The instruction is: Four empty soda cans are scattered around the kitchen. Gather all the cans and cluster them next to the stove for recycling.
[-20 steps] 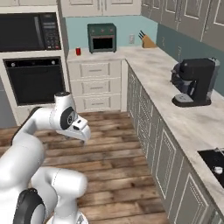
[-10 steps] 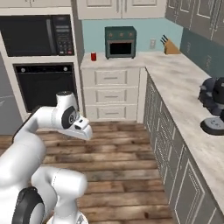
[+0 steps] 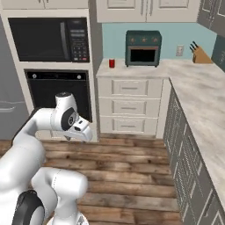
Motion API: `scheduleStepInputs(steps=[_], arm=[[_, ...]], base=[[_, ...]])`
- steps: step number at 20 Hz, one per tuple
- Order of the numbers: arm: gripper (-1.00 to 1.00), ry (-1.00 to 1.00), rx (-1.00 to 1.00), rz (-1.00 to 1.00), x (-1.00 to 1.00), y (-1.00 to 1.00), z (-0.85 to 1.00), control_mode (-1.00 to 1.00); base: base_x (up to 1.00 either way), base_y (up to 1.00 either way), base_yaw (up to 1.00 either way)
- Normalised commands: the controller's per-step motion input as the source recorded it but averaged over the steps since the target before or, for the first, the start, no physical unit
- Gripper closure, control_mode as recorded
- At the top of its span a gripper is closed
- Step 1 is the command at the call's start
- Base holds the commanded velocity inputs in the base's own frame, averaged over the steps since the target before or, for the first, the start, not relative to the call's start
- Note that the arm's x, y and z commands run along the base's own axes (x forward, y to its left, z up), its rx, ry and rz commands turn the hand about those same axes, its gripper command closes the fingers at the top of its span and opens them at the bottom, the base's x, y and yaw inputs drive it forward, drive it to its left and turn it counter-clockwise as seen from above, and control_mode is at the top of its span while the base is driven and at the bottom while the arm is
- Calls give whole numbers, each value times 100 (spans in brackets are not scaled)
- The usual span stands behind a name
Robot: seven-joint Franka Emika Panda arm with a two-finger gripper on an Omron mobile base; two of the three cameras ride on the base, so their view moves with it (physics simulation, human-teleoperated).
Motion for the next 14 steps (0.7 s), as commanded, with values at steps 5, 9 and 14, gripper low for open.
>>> scheduleStepInputs(steps=[5,9,14], arm=[[-100,0,0,0,0,0,0,100],[-100,0,0,0,0,0,0,100],[-100,0,0,0,0,0,0,100]], base=[[69,-4,14],[81,-25,10],[91,-32,8]])
